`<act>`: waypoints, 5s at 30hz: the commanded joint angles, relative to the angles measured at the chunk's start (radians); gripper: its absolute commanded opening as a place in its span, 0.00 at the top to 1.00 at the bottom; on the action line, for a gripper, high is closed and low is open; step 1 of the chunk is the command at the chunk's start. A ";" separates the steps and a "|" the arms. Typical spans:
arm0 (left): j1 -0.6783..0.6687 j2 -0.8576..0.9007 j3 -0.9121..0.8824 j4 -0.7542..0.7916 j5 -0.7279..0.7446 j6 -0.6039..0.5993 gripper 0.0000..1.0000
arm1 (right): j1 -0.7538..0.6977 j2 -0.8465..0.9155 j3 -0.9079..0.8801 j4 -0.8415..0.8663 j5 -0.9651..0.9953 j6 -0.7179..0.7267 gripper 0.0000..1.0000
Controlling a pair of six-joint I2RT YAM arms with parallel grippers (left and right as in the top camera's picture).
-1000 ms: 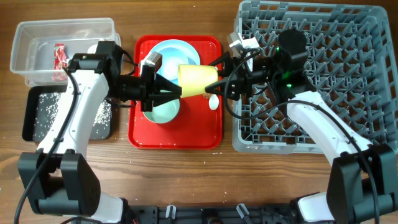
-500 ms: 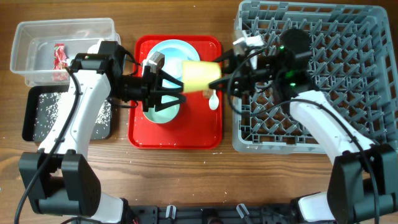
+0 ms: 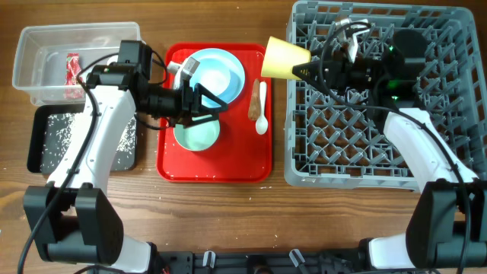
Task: Sort waste into correct bins and load items into the dishwasher rack
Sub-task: 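Lower the yellow cup into the dish rack and release it, then reach the right gripper to the red tray and grasp the green bowl, then carry the green bowl into the dish rack's top row and release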
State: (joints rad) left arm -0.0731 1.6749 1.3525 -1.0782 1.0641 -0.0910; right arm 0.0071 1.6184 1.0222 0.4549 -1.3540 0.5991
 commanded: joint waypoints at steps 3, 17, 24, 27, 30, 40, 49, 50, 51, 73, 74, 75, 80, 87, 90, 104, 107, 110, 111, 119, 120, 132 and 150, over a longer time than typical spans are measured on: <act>-0.003 -0.013 0.009 0.094 -0.365 -0.079 0.48 | 0.019 -0.033 0.011 -0.236 0.227 -0.119 0.53; -0.003 -0.010 0.009 0.164 -0.616 -0.078 0.42 | 0.035 -0.391 0.181 -1.282 0.999 -0.360 0.46; -0.003 -0.010 0.009 0.193 -0.647 -0.077 0.36 | 0.035 -0.391 0.268 -1.680 1.155 -0.368 0.50; -0.003 -0.010 0.009 0.200 -0.657 -0.077 0.34 | 0.035 -0.352 0.267 -1.756 1.192 -0.366 0.51; -0.003 -0.010 0.009 0.200 -0.684 -0.077 0.31 | 0.035 -0.288 0.267 -1.801 1.230 -0.366 0.50; -0.003 -0.010 0.009 0.200 -0.685 -0.077 0.30 | 0.093 -0.118 0.240 -1.794 1.227 -0.390 0.46; -0.003 -0.010 0.009 0.199 -0.685 -0.077 0.26 | 0.100 -0.059 0.239 -1.781 1.222 -0.389 0.00; -0.003 -0.010 0.009 0.200 -0.685 -0.077 0.25 | 0.099 -0.061 0.242 -1.781 1.222 -0.387 0.00; -0.003 -0.010 0.009 0.200 -0.689 -0.077 0.24 | 0.099 -0.064 0.250 -1.779 1.222 -0.386 0.00; 0.061 -0.015 0.010 0.173 -0.744 -0.101 0.13 | 0.562 0.065 0.507 -1.210 1.092 -0.143 0.20; 0.088 -0.019 0.010 0.165 -0.742 -0.106 0.13 | 0.580 0.106 0.507 -1.190 1.093 -0.118 0.21; 0.113 -0.022 0.010 0.156 -0.740 -0.106 0.13 | 0.592 0.140 0.507 -1.176 1.094 -0.100 0.22; 0.209 -0.026 0.009 0.127 -0.744 -0.103 0.05 | 0.629 0.288 0.507 -1.136 1.094 -0.066 0.28; 0.244 -0.026 0.009 0.121 -0.744 -0.104 0.00 | 0.690 0.465 0.507 -1.061 1.101 -0.027 0.38; 0.243 -0.026 0.009 0.121 -0.744 -0.104 0.00 | 0.690 0.534 0.507 -1.060 1.109 -0.013 0.56; 0.243 -0.026 0.009 0.121 -0.744 -0.104 0.00 | 0.644 0.448 0.510 -1.084 1.131 -0.013 0.96; 0.243 -0.026 0.009 0.121 -0.744 -0.104 0.00 | 0.610 0.334 0.512 -1.134 1.188 -0.033 0.96; 0.243 -0.026 0.009 0.121 -0.744 -0.104 0.00 | 0.579 0.202 0.512 -1.205 1.282 -0.041 0.96; 0.243 -0.026 0.009 0.121 -0.744 -0.104 0.00 | 0.567 0.153 0.512 -1.244 1.343 -0.019 0.96; 0.243 -0.026 0.009 0.121 -0.744 -0.104 0.00 | 0.399 -0.059 0.512 -1.417 1.916 0.036 0.96; 0.243 -0.026 0.009 0.121 -0.744 -0.104 0.00 | 0.386 -0.057 0.511 -1.417 1.958 0.021 0.96; 0.243 -0.026 0.009 0.121 -0.744 -0.104 0.00 | 0.365 0.244 0.511 -1.089 2.625 -0.582 0.96; 0.243 -0.026 0.009 0.121 -0.744 -0.104 0.00 | 0.423 0.488 0.507 -0.435 2.660 -1.145 0.95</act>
State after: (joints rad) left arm 0.1658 1.6733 1.3525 -0.9577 0.3222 -0.1928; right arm 0.4110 2.0827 1.5204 0.0345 1.3350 -0.5289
